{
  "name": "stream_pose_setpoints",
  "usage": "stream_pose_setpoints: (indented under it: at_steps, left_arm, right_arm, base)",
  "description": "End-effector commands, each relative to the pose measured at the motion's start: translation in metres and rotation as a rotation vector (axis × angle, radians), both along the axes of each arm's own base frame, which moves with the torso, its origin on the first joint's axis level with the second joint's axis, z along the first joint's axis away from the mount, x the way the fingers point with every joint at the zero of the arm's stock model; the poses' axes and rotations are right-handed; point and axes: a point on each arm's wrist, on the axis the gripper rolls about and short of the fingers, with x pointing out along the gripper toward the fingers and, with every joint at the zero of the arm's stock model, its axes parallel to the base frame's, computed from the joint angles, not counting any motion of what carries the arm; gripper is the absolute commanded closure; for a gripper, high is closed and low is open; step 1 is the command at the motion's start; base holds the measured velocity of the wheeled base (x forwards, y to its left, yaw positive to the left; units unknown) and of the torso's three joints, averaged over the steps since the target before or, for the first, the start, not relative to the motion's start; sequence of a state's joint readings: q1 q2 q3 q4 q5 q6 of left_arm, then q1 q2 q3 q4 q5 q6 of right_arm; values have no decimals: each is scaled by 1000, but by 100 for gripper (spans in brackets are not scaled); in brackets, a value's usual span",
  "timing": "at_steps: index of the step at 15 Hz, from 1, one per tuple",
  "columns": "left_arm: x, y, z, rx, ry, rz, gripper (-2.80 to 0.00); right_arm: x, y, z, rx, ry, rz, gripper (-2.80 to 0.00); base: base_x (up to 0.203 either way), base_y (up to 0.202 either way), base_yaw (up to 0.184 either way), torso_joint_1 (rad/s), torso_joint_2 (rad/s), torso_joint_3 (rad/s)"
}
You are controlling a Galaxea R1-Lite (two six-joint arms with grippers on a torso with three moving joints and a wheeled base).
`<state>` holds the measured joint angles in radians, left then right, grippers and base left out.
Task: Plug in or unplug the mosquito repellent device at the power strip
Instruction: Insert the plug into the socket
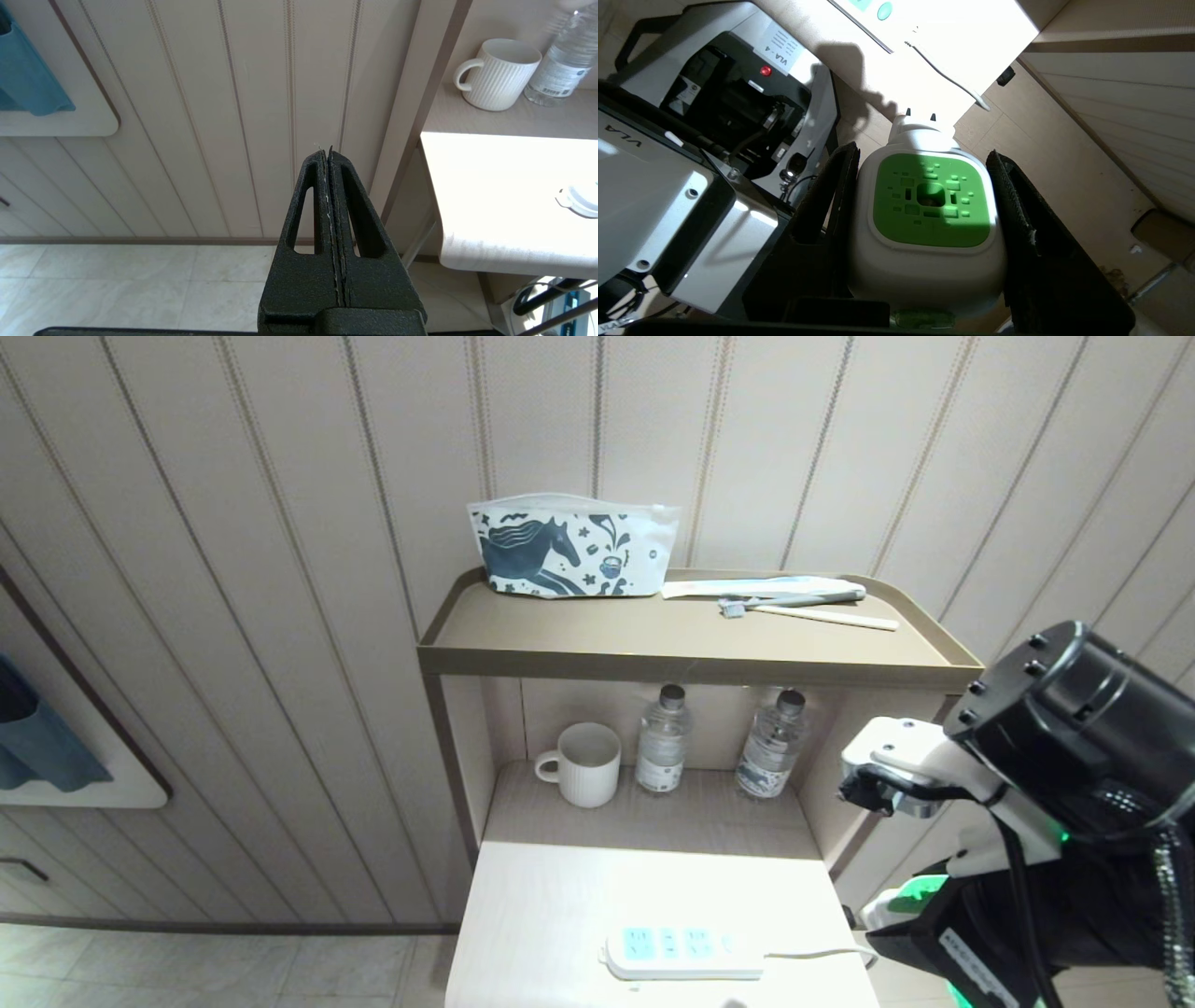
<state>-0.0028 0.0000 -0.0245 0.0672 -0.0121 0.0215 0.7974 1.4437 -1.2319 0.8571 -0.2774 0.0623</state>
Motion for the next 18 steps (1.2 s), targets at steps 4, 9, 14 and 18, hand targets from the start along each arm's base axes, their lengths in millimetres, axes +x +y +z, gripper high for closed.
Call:
stream_pose_setpoints:
  at_steps: [4, 9, 14, 18]
  left_arm:
    - [0, 0, 0, 0, 0, 0, 0]
    - [0, 0, 0, 0, 0, -1, 0]
    - [0, 0, 0, 0, 0, -1, 0]
    - [0, 0, 0, 0, 0, -1, 0]
  right_arm:
    - [18, 18, -8, -93, 15, 108, 0]
    - [63, 63, -31, 21, 89, -37, 0]
    - [101, 101, -58, 150, 264, -206, 0]
    - [122, 98, -84, 84, 349, -288, 0]
  base:
    - [0, 0, 0, 0, 0, 0]
    - [0, 0, 0, 0, 0, 0]
    - [0, 0, 0, 0, 0, 0]
    - [0, 0, 0, 0, 0, 0]
